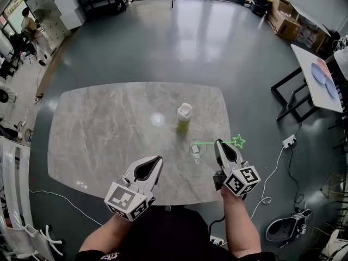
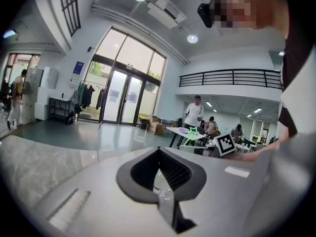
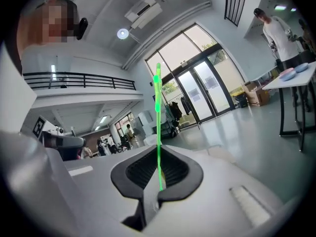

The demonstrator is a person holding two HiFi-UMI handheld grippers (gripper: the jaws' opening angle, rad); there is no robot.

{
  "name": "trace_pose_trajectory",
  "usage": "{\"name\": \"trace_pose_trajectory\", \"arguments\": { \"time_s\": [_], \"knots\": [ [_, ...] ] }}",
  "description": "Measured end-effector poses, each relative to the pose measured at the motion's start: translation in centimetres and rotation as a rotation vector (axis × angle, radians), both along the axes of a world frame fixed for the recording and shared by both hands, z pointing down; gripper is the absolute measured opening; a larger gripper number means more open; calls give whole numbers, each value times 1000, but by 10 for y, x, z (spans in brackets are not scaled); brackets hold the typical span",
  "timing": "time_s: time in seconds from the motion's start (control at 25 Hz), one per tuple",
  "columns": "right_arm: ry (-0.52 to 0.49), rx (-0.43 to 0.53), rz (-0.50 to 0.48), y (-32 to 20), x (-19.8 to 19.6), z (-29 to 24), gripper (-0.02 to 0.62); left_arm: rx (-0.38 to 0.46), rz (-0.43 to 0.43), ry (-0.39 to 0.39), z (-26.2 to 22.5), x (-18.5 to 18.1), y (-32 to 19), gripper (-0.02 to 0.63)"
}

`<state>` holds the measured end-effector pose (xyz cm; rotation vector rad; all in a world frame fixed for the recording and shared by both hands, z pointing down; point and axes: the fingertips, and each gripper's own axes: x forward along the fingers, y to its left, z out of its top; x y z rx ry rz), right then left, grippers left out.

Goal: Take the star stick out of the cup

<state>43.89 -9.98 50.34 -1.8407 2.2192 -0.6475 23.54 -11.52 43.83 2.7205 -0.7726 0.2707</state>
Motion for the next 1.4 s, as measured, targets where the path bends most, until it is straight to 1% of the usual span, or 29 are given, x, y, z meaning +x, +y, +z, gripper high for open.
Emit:
{"name": "trace_pose_trajectory", "arguments": {
  "time_s": [0.16,0.36,0.44,0.52,0.64,0.8,0.92,1.04,1.4],
  "knots": [
    [-12,26,-64,7,-15,-34,29,-2,-25,16,-2,-9,6,2],
    [36,-6,-198,8,-67,-49,29,9,-39,19,-8,-33,12,2],
    [32,-29,-240,4,-88,-47,29,28,-46,11,-15,-44,9,2],
    [22,-69,-282,-1,-110,-38,29,46,-57,4,-19,-58,5,3],
    [21,-163,-360,-5,-146,-13,29,30,-91,-5,-13,-83,-1,3],
    [87,-314,-454,1,-180,32,29,-13,-134,7,-1,-108,-4,2],
    [107,-405,-468,6,-194,62,29,-36,-149,6,7,-121,-3,2],
    [128,-467,-456,8,-199,84,29,-52,-157,6,14,-129,-2,3],
    [203,-537,-448,3,-206,130,30,-78,-169,17,26,-144,9,2]
  ]
}}
